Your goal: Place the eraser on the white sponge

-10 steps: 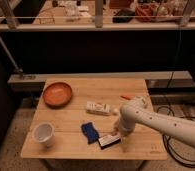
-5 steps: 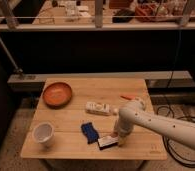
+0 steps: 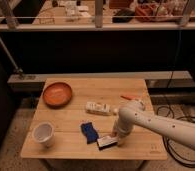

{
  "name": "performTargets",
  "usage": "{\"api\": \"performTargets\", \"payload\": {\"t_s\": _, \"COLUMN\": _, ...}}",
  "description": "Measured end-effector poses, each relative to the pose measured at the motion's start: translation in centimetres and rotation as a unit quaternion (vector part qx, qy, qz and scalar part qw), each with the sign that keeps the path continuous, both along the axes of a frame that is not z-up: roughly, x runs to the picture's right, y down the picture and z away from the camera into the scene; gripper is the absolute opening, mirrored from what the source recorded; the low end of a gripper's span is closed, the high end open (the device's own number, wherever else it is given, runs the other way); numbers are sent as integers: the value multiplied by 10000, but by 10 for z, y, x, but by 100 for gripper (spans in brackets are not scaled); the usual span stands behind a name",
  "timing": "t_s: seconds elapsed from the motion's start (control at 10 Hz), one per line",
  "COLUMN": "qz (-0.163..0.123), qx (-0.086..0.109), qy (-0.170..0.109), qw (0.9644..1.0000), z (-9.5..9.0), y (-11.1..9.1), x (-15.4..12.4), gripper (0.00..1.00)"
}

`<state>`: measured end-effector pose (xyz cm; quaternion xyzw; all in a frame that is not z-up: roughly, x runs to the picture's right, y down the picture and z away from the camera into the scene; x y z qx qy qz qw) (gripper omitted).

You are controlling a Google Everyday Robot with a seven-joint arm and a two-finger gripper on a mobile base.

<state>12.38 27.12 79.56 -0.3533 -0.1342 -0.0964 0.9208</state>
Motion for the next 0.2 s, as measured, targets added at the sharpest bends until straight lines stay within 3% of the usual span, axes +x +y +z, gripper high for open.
{"api": "performTargets", "payload": {"t_s": 0.2, "qz": -70, "qx": 150, "qy": -186, "qw": 9997, "z": -17, "y": -15, "x": -13, "gripper": 0}}
